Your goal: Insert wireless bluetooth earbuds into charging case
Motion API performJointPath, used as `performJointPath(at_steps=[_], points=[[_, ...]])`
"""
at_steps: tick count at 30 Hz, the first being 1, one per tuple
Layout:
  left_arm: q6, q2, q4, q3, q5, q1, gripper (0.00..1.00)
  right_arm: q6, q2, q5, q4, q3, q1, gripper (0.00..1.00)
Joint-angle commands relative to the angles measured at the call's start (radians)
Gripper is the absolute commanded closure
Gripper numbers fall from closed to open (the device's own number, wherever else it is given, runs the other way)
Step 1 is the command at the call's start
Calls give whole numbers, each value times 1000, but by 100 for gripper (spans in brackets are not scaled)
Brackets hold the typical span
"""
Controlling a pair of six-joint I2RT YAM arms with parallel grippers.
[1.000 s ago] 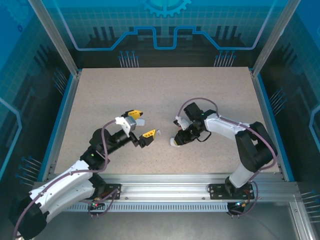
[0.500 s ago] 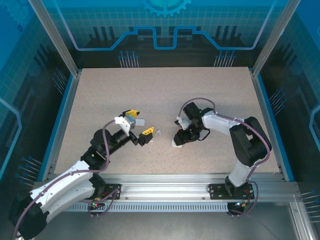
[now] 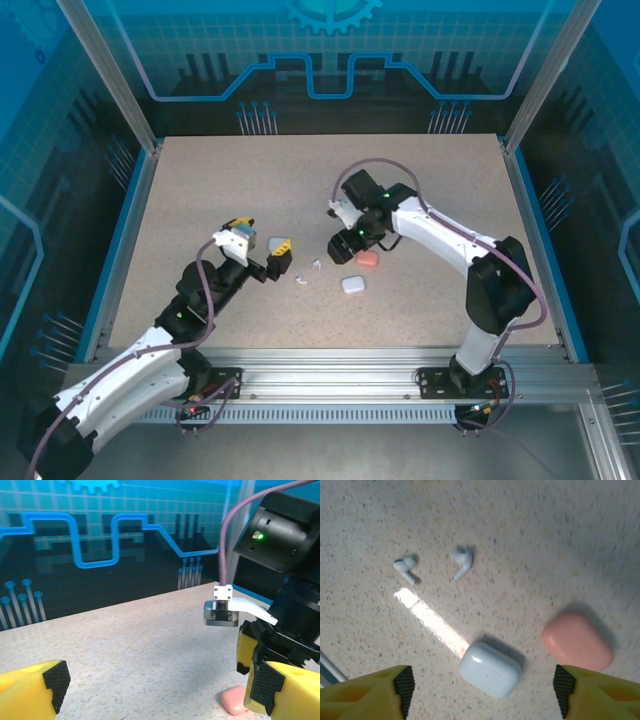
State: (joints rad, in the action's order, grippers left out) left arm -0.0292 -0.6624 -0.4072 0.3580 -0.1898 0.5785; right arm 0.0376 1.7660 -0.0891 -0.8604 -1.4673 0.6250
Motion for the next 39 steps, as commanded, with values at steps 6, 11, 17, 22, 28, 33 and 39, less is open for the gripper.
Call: performJointPath(at_steps=[6,11,17,22,28,33,39], points=[[60,139,158,14,-137,-38,1,-199,306,164,-163,-394,108,14],[76,208,229,16,-162,-43,1,-251,481,171,-245,-635,151,11],[86,258,288,22,-169,-46,1,-263,662,165,-284,-870,181,10],[93,278,328,38,-171,-46,1,-222,782,141,-321,-1030,204,11],[102,286,335,39,-164,-47,1,-110,831,98,-290,-1055,222,14],[105,287,334,39,-159,-47,1,-63,858,124,-262,-1064,235,14],[113,288,332,36,-151,-47,1,-34,875,153,-271,-1092,240,14]])
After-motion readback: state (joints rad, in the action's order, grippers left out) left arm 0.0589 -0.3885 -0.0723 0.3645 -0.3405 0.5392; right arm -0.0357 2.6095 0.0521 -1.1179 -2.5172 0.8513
